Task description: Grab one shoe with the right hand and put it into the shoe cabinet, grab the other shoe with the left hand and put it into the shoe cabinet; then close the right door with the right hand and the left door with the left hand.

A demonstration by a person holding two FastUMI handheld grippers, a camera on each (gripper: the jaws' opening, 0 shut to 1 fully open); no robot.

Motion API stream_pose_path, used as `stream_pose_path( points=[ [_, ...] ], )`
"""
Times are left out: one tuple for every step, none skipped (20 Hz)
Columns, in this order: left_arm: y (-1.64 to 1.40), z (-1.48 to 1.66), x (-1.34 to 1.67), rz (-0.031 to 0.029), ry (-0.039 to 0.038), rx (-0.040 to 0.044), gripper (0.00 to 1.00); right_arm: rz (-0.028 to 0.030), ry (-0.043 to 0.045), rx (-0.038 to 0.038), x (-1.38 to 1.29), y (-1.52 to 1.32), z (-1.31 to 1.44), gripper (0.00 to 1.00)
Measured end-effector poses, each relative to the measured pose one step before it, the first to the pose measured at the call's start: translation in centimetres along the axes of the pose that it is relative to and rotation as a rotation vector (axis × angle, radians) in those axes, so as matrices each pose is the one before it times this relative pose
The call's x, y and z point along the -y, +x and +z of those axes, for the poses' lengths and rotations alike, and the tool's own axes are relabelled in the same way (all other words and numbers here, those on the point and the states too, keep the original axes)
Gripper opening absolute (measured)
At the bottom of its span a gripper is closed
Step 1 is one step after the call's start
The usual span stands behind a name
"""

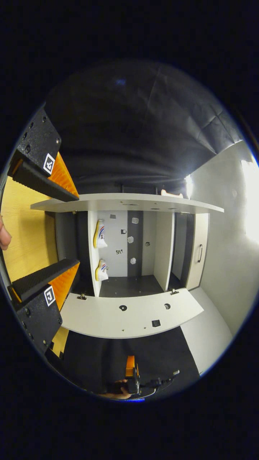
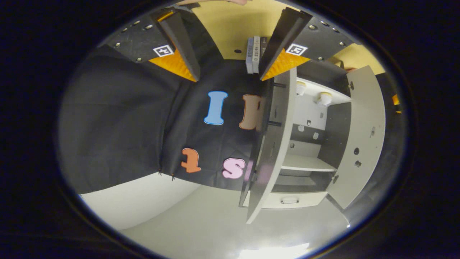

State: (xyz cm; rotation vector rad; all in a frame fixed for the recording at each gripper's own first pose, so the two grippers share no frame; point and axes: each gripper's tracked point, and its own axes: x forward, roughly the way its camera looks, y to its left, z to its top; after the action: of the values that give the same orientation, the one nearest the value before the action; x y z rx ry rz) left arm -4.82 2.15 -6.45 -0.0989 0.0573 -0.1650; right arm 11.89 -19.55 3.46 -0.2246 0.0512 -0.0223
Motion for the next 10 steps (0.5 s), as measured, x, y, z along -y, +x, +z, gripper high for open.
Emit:
stream_pose_path(
  points=[
    [-0.448, 0.397, 0.222, -0.01148, -0.00239, 0.01638, 0.96, 0.00120, -0.02645, 0.01027, 0.447, 1.125, 0.371, 0.98],
    [-0.326, 0.191, 0.186, -0.01211, -0.00499, 0.00815, 0.96, -0.01187, -0.00705, -0.00549, 0.546, 1.170, 0.051, 0.98],
    [-0.261, -0.134, -0.121, -0.00553, 0.00160, 0.00259, 0.96, -0.00676, 0.01579, -0.01751, 0.314, 1.094, -0.070, 0.98],
    [-0.033, -0.152, -0.264, 0.00392, 0.00667, -0.00291, 0.96, -0.00569, 0.02583, -0.02140, 0.250, 1.040, -0.296, 0.99],
    [0.001, -0.301, -0.196, 0.00272, -0.00128, -0.00723, 0.96, -0.00315, 0.02563, -0.01425, 0.027, 0.967, -0.058, 0.98],
    [-0.023, -0.245, -0.168, 0.00054, -0.00898, -0.00860, 0.96, -0.00107, 0.01892, -0.01092, 0.072, 1.064, 0.041, 0.97],
    [0.009, -0.179, -0.344, 0.00273, -0.00915, -0.00458, 0.96, 0.00626, 0.01894, -0.01183, 0.287, 0.298, -0.261, 0.98],
    [0.047, -0.145, -0.360, 0.00630, -0.00462, -0.00154, 0.97, 0.01449, 0.02051, -0.00811, -0.010, 0.119, -0.147, 0.99],
    [0.064, -0.197, -0.539, 0.00896, -0.00290, -0.00283, 0.97, 0.01802, 0.01227, -0.00690, -0.463, 0.368, -0.019, 0.98],
    [-0.004, -0.103, -0.238, 0.00419, -0.00174, -0.00202, 0.96, 0.01757, 0.00457, 0.00007, -0.516, 0.428, 0.136, 0.98]
  ],
)
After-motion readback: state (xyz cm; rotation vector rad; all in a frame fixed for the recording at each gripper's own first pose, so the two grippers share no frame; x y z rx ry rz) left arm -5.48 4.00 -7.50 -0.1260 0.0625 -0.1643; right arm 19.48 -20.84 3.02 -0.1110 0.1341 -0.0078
